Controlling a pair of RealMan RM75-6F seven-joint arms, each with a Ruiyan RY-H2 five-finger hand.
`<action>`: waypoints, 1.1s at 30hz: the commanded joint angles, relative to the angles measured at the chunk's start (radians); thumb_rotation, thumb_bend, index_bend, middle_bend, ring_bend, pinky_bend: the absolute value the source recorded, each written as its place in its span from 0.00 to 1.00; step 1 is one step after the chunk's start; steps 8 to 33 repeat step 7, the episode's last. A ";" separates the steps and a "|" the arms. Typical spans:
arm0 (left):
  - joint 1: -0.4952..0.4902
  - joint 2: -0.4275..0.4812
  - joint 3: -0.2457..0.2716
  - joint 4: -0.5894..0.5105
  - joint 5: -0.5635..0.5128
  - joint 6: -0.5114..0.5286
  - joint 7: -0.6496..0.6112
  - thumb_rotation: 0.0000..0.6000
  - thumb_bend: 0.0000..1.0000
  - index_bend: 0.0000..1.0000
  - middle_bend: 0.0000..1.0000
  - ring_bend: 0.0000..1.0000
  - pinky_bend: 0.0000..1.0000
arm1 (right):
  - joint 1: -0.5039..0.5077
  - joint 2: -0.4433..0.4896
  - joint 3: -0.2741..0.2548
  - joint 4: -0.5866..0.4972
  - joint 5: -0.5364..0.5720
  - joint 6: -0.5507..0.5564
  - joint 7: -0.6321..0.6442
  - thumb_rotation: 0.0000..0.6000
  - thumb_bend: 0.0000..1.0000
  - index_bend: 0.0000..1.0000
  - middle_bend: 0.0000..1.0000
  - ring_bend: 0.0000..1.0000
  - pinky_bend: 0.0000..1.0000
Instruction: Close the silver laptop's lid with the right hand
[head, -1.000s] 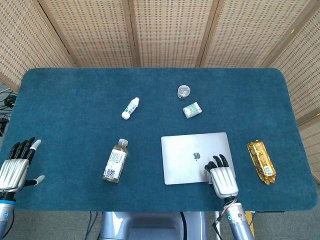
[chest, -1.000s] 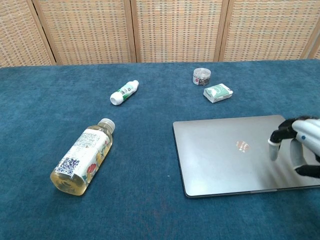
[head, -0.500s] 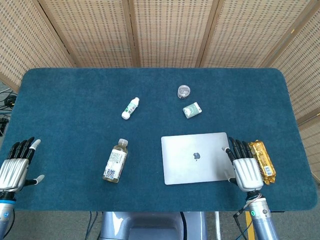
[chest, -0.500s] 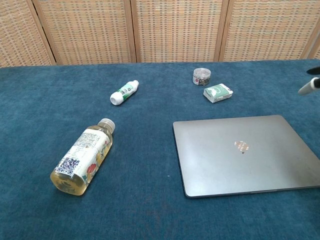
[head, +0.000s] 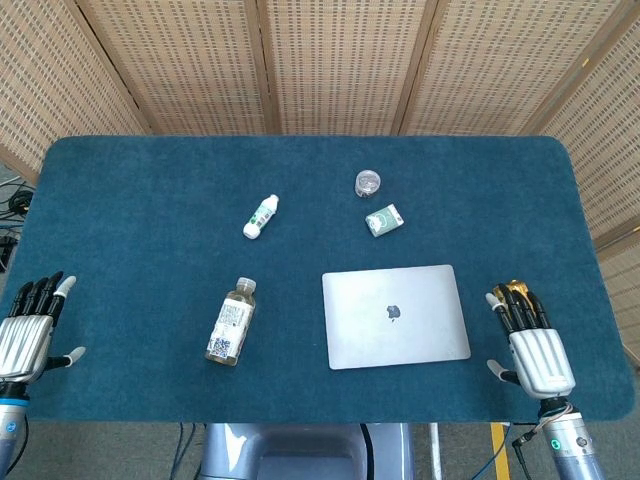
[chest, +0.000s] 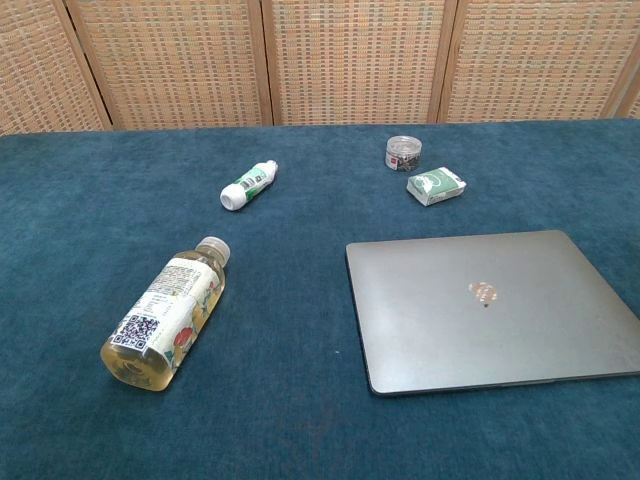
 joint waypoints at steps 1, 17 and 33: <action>0.000 0.000 -0.001 0.000 0.003 0.003 -0.002 1.00 0.09 0.00 0.00 0.00 0.00 | -0.006 0.006 0.010 0.015 0.005 -0.005 0.024 1.00 0.13 0.07 0.00 0.00 0.00; 0.002 0.000 0.003 -0.002 0.011 0.007 0.003 1.00 0.09 0.00 0.00 0.00 0.00 | -0.014 0.014 0.029 0.023 0.012 -0.004 0.054 1.00 0.13 0.07 0.00 0.00 0.00; 0.002 0.000 0.003 -0.002 0.011 0.007 0.003 1.00 0.09 0.00 0.00 0.00 0.00 | -0.014 0.014 0.029 0.023 0.012 -0.004 0.054 1.00 0.13 0.07 0.00 0.00 0.00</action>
